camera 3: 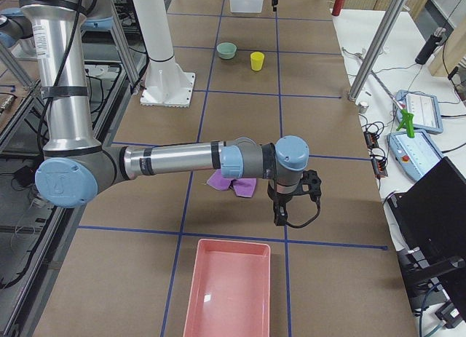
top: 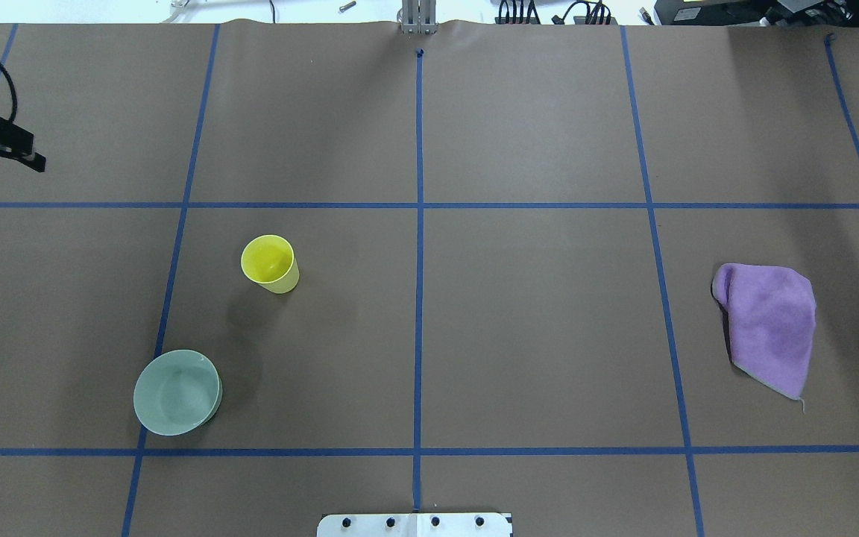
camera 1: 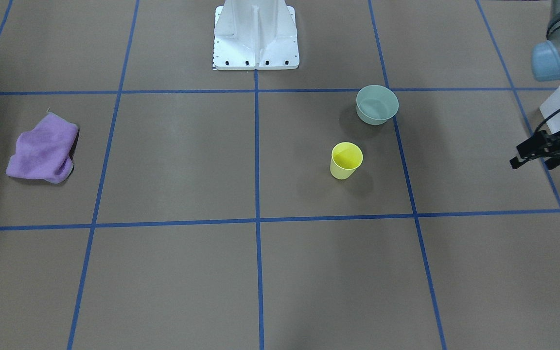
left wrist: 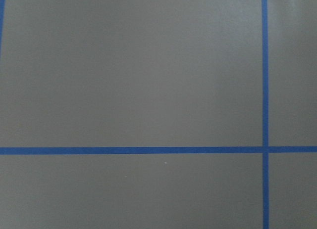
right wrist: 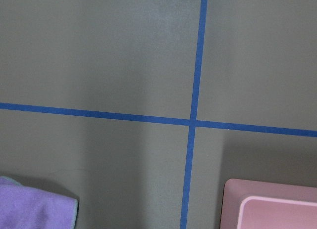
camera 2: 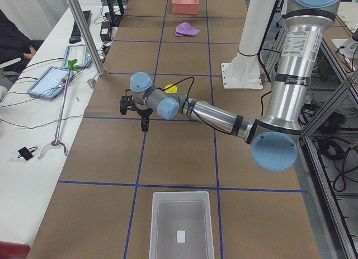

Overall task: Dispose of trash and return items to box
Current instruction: 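Reach the left gripper toward the yellow cup and close around it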

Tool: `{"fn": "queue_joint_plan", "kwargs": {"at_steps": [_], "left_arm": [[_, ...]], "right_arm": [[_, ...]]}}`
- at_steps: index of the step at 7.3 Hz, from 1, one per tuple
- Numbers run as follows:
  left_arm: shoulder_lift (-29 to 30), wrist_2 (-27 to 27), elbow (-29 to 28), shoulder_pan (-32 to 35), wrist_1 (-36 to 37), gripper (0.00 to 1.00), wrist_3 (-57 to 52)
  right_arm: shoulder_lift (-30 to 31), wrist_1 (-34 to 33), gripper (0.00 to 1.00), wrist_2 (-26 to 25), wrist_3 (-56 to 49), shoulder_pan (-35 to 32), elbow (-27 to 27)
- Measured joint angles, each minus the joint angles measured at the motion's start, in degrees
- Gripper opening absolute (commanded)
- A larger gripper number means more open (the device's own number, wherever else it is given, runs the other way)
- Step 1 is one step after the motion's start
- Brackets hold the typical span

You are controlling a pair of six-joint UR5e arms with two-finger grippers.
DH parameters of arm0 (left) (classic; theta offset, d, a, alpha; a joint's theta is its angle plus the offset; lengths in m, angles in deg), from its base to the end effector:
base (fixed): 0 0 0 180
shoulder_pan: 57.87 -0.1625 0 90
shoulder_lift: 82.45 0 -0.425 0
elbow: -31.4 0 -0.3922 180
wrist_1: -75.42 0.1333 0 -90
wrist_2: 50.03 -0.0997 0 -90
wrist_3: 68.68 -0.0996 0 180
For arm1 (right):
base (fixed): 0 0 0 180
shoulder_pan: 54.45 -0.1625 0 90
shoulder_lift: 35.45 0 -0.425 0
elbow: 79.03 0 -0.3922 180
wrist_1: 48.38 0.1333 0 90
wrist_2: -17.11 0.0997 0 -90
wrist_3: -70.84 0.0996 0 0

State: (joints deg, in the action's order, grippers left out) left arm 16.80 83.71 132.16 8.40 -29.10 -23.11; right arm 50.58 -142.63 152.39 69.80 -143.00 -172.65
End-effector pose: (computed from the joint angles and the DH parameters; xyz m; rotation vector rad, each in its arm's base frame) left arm 0.1663 -0.5384 0.4505 0.0505 0.9326 -0.1232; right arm 0.0493 -0.5232 0.5988 0.0524 -0.7904 -0.0642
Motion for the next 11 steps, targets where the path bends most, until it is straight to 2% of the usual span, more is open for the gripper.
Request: {"fn": "queue_joint_plan", "kwargs": {"at_steps": [3, 4, 5, 8, 9, 10, 11], "left_arm": [[-3.22, -8.14, 10.28, -14.71, -0.88, 0.98, 18.40], [-2.09, -10.76, 11.91, -19.19, -0.90, 0.99, 24.19], [0.55, -12.56, 11.68, -22.26, -0.89, 0.98, 28.37], [10.09, -15.06, 3.53, -24.94, -1.29, 0.97, 33.67], [11.63, -15.34, 1.18, -25.09, -2.13, 0.88, 33.96], [12.69, -15.50, -0.89, -25.33, -3.35, 0.71, 34.03], [13.11, -15.68, -2.49, -25.73, -4.66, 0.63, 34.05]], "right_arm": [[-0.01, 0.03, 1.00, 0.28, 1.17, 0.26, -0.11], [-0.05, 0.03, 1.00, 0.31, 2.29, 0.44, -0.13], [-0.07, 0.02, 1.00, 0.35, 3.13, 0.65, -0.15], [-0.15, -0.05, 1.00, 0.57, 3.71, 1.37, -0.14], [-0.16, -0.05, 1.00, 1.01, 3.74, 1.49, -0.14], [-0.16, -0.05, 1.00, 1.79, 3.76, 1.59, -0.06], [-0.17, -0.05, 1.00, 2.63, 3.76, 1.68, -0.03]]}}
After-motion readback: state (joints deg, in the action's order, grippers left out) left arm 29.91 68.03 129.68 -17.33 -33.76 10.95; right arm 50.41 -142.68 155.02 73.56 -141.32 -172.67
